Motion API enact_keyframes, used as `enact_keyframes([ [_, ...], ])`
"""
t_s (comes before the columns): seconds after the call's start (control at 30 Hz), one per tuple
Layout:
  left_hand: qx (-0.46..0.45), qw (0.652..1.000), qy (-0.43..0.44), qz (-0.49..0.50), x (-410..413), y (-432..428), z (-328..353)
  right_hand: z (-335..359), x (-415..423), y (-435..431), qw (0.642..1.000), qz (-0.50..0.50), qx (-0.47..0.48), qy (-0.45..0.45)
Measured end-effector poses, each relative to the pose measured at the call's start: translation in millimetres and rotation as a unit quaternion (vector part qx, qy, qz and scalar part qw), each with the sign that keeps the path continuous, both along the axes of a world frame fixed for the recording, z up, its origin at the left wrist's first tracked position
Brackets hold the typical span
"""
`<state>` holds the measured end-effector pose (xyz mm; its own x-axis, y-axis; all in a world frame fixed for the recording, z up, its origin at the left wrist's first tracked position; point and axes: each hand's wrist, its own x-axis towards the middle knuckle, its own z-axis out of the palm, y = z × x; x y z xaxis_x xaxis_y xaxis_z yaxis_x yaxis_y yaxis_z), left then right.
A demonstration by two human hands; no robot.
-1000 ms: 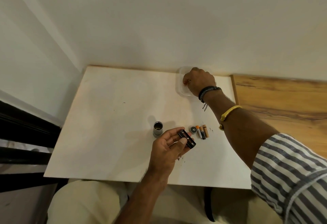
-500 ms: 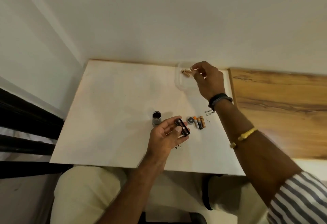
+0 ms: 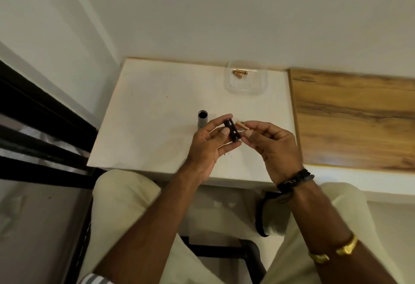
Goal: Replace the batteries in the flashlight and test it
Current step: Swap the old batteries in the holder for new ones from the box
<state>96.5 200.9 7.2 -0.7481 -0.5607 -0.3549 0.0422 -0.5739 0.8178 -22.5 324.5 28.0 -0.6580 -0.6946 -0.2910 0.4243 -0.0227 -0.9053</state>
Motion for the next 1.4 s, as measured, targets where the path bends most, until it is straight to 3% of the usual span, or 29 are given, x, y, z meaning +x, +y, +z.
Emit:
enact_keyframes([
  [0.1, -0.005, 1.000, 0.007, -0.004, 5.8, 5.0, 2.6, -5.0, 4.5, 5.8, 0.996, -0.008, -0.030, -0.086],
  [0.2, -0.023, 1.000, 0.002, -0.009, 9.8, 7.8, 5.2, -5.8, 5.5, 8.1, 0.995, -0.023, -0.040, -0.090],
  [0.4, -0.052, 0.999, -0.014, -0.005, 13.8, 9.4, 4.0, -5.5, 4.3, 9.4, 0.995, -0.047, 0.014, 0.085],
  [0.63, -0.062, 0.998, -0.030, -0.003, 12.1, 10.5, 1.0, -7.7, 8.0, 6.3, 0.980, -0.066, 0.037, 0.186],
  [0.97, -0.077, 0.996, -0.043, -0.023, 12.6, 12.8, -4.3, -14.7, 8.5, 2.9, 0.901, -0.034, 0.111, 0.419],
  [1.4, -0.033, 0.999, -0.016, 0.014, 12.3, 16.6, -3.5, -24.4, 31.8, -4.2, 0.831, -0.023, 0.110, 0.544],
])
